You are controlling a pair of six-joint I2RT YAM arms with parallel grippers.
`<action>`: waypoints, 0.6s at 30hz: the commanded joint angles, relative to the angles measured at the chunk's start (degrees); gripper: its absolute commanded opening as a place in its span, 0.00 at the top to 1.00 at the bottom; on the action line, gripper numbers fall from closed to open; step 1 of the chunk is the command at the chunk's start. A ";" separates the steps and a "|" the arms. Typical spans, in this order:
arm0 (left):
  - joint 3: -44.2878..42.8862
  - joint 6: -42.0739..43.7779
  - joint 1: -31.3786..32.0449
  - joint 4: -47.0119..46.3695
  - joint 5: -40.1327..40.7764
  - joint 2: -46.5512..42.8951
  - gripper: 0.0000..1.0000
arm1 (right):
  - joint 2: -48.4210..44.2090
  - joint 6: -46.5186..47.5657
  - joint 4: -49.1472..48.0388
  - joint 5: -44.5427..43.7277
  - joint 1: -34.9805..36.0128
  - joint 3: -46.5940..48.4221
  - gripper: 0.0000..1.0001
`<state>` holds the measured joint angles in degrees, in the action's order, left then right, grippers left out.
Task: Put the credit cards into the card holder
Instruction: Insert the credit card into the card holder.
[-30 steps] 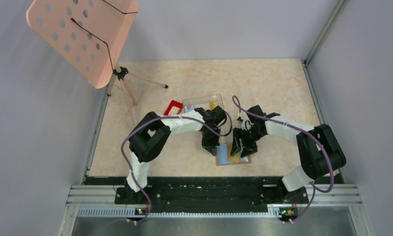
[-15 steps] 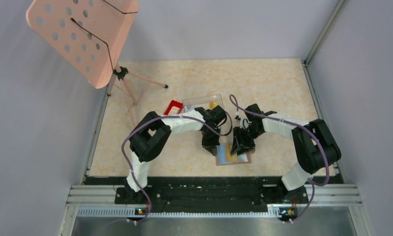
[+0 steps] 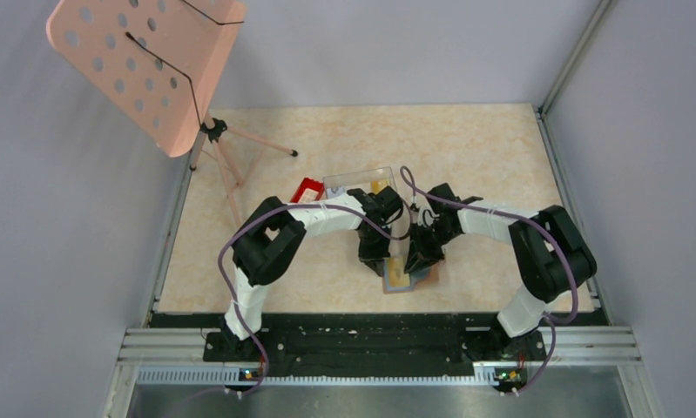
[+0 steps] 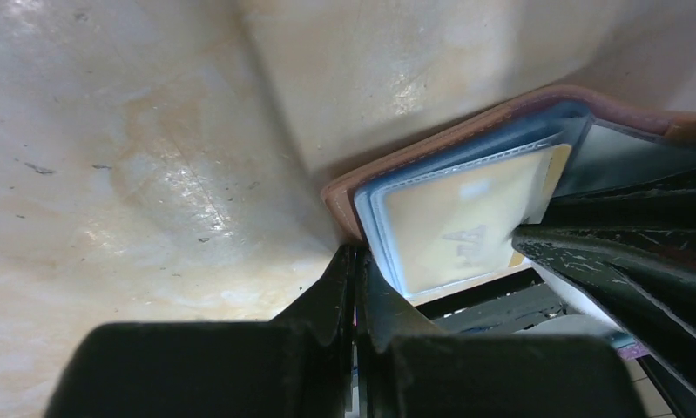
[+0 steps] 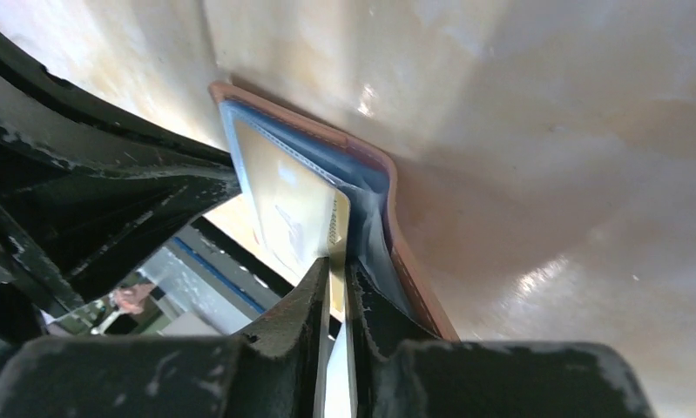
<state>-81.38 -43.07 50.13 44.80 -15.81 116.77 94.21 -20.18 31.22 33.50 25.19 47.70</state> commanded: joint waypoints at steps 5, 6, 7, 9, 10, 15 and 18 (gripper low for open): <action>-1.38 0.12 -1.86 -2.11 3.86 -2.62 0.94 | 2.95 -7.40 -12.02 9.65 1.53 -0.07 0.93; -1.39 0.28 -2.06 -1.62 4.86 -3.46 0.92 | 3.06 -7.47 -12.18 9.69 1.53 0.05 0.93; -1.26 0.48 -2.20 -0.87 5.93 -4.18 0.89 | 2.96 -7.38 -12.03 9.59 1.57 0.22 0.92; -1.17 0.96 -2.31 0.64 8.04 -5.80 0.80 | 2.42 -7.26 -11.42 9.09 1.59 0.69 0.89; -0.96 1.05 -2.32 1.13 8.62 -6.54 0.76 | 1.88 -6.98 -10.54 8.73 1.54 0.98 0.87; 1.53 -0.12 -2.32 -0.60 7.03 -10.12 0.61 | -1.54 -4.02 -5.52 4.43 1.53 2.56 0.65; 3.37 -1.14 -2.32 -4.82 3.77 -11.48 0.58 | -2.93 -2.27 -2.98 2.21 1.59 3.20 0.58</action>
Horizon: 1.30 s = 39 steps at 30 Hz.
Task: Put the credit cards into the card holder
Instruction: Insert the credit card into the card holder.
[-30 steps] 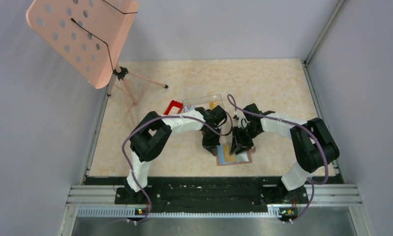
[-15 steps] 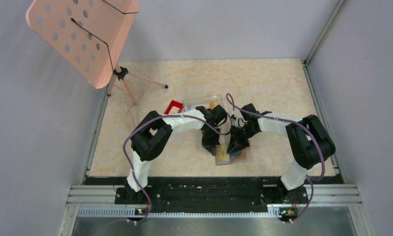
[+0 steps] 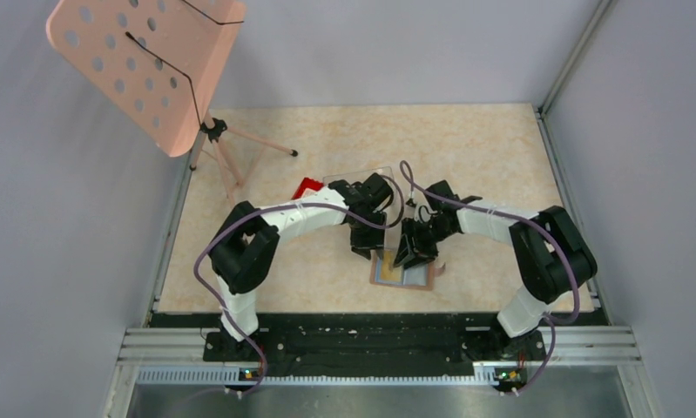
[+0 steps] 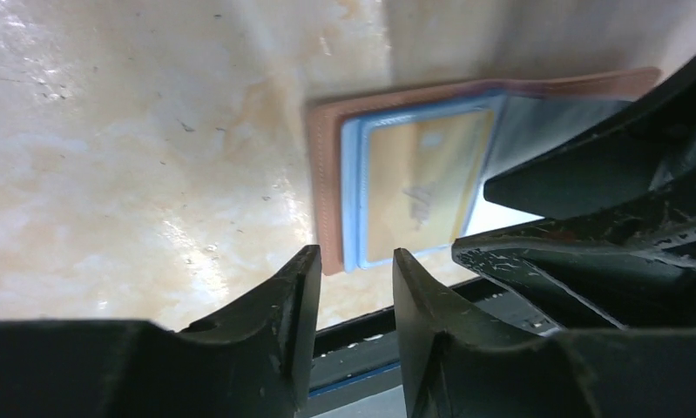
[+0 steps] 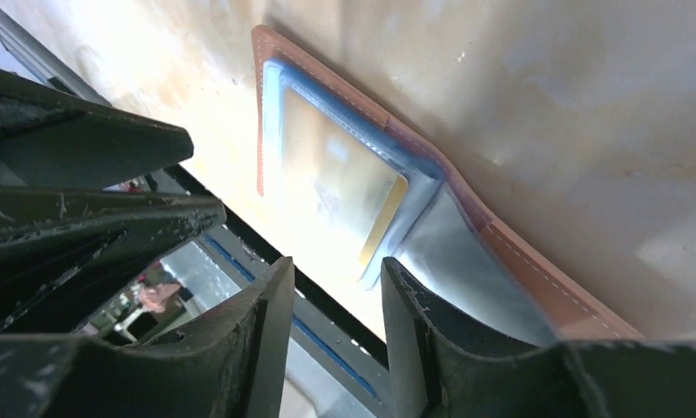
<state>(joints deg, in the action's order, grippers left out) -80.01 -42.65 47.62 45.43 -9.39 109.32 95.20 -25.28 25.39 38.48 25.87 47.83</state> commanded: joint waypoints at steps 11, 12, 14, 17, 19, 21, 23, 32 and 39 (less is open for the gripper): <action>5.94 -4.83 -0.50 -14.43 -9.10 -2.03 0.57 | -2.70 3.03 -0.57 -2.30 0.87 -1.16 0.99; 5.94 -4.69 -0.53 -14.48 -8.94 -1.78 0.57 | -2.31 2.85 -1.27 -2.15 0.85 -1.55 1.00; 5.99 -4.49 -0.59 -14.61 -9.26 -1.14 0.57 | -1.54 2.84 -2.23 -1.93 0.88 -2.11 1.00; 6.34 -4.46 -0.53 -14.87 -9.51 -0.33 0.57 | -0.38 2.82 -2.92 -2.05 0.90 -2.69 1.00; 6.49 -4.39 -0.59 -14.21 -8.79 -0.07 0.57 | 0.42 3.01 -3.03 -2.29 0.88 -2.73 1.00; 6.52 -4.14 -0.55 -13.34 -7.64 0.14 0.57 | 0.67 3.01 -3.02 -2.69 0.90 -2.92 1.00; 6.45 -3.77 -0.51 -12.41 -6.91 0.36 0.56 | 0.60 3.02 -2.82 -2.99 0.85 -2.92 1.00; 5.56 -2.54 -0.03 -12.96 -9.08 2.65 0.58 | 1.23 3.41 -2.66 -2.98 0.85 -2.92 1.00; 3.12 -1.87 0.86 -12.74 -9.92 2.08 0.80 | 1.41 3.50 -2.41 -2.93 0.85 -2.45 1.00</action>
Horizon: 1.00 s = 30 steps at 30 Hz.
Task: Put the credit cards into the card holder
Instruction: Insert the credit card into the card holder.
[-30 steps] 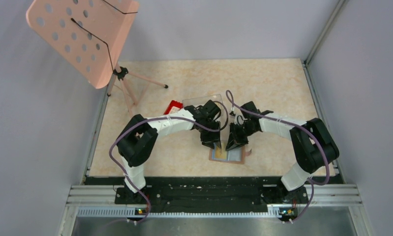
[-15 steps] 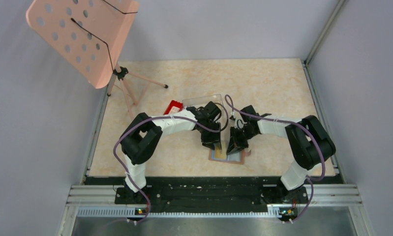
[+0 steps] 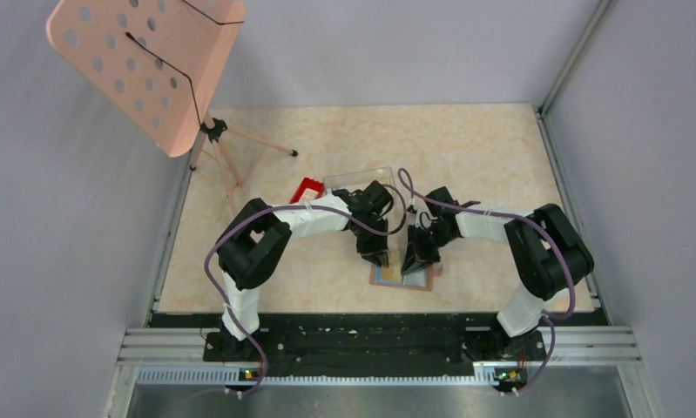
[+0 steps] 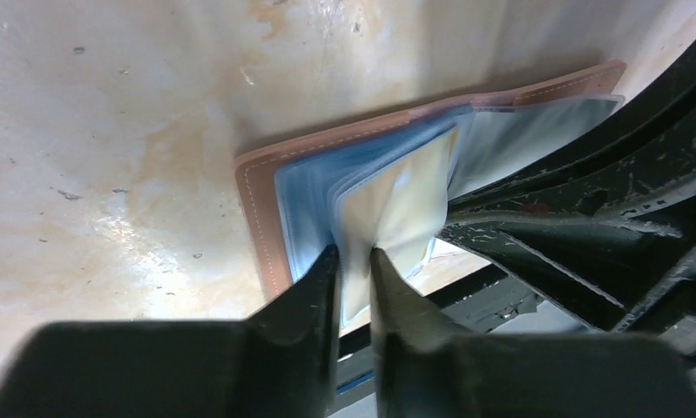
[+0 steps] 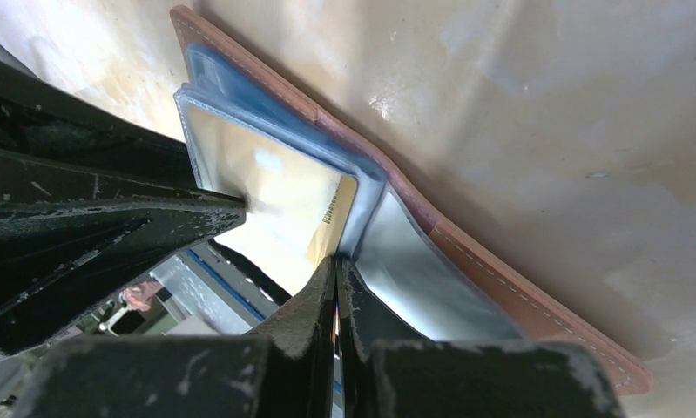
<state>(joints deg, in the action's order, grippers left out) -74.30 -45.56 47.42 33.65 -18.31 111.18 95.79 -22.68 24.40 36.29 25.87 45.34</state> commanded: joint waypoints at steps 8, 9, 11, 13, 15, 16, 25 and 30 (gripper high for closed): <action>-2.37 1.59 0.88 4.05 3.77 -2.13 1.00 | -1.15 0.66 -1.12 0.89 0.84 3.07 1.00; -2.19 1.68 0.77 4.88 4.49 -2.48 1.00 | -1.52 0.67 -1.04 1.07 0.87 3.54 1.00; -1.81 1.84 0.60 6.63 6.02 -3.34 1.00 | -2.33 0.43 -0.95 1.38 0.85 4.60 1.00; -1.64 2.23 0.25 8.59 7.74 -4.19 1.00 | -3.05 0.35 -0.65 1.44 0.85 5.48 1.00; -1.72 2.70 0.15 10.77 9.32 -4.93 1.00 | -3.67 0.18 -0.45 1.41 0.85 6.16 1.00; -1.93 2.96 0.13 11.84 10.06 -5.19 1.00 | -3.94 0.10 -0.41 1.41 0.87 6.34 1.00; -4.04 3.22 0.31 12.52 8.30 -4.36 0.62 | -5.48 -0.60 -0.43 1.56 -0.21 6.62 1.00; -8.25 5.25 0.89 15.87 8.88 -2.20 0.58 | -6.79 -0.66 -0.24 2.15 -1.66 6.02 1.00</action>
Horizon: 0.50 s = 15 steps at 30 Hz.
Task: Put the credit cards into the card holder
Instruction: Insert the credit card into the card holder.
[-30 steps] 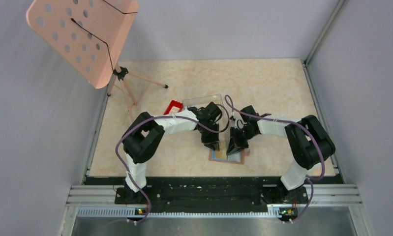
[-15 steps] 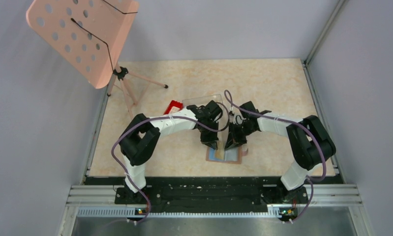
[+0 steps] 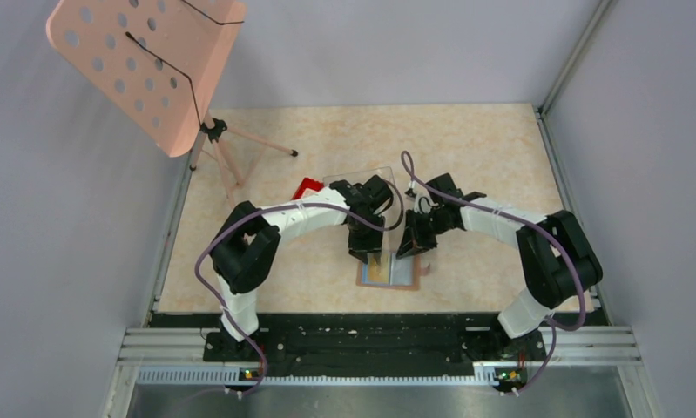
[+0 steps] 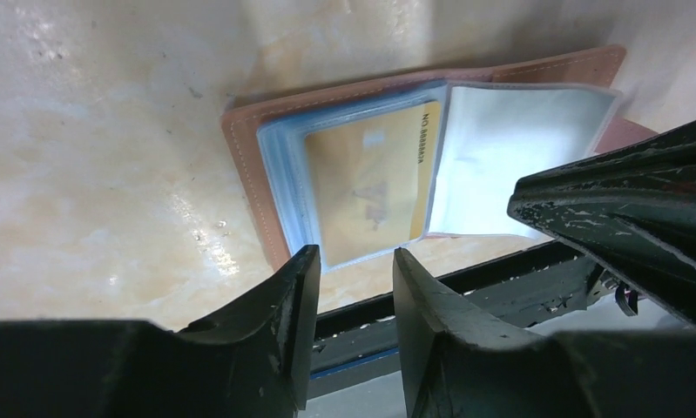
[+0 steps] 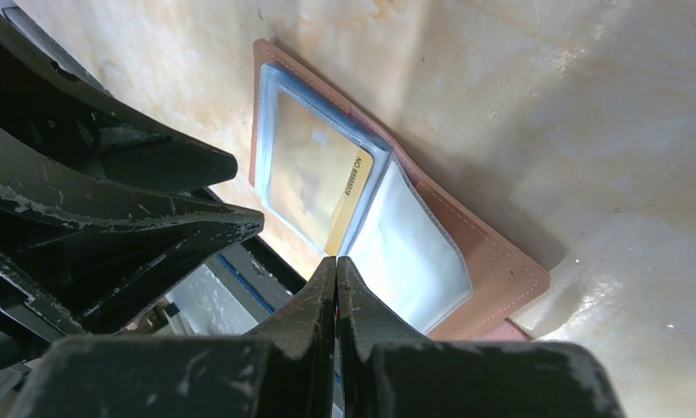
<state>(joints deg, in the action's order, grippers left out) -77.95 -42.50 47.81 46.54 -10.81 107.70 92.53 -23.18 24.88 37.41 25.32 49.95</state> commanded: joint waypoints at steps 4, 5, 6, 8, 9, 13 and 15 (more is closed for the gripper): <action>-5.10 2.92 0.82 2.40 -0.31 2.48 0.59 | -3.88 0.03 -0.79 1.55 -2.04 0.42 1.00; -5.13 2.85 0.87 2.38 -0.30 2.74 0.59 | -3.78 0.10 -0.72 1.86 -2.14 0.34 1.00; -4.99 2.73 0.88 2.33 -0.02 3.02 0.59 | -3.64 0.24 -0.76 2.02 -2.14 0.21 1.00; -4.52 2.54 0.88 2.44 1.00 3.31 0.58 | -3.55 0.23 -1.07 2.10 -2.14 -0.22 1.00; -4.23 2.34 0.88 2.49 1.34 3.41 0.57 | -3.46 0.32 -1.19 2.20 -2.14 -0.41 1.00; -2.83 1.93 0.76 1.33 2.24 3.50 0.52 | -2.60 0.14 -2.86 3.71 -1.74 -1.43 1.00; -1.79 1.82 0.48 0.14 1.87 3.51 0.52 | -1.23 0.12 -3.65 4.57 -1.06 -1.76 1.00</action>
<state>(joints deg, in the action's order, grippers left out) -81.21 -40.56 48.49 48.14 -9.85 111.18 90.87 -23.16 24.14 39.44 23.53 49.04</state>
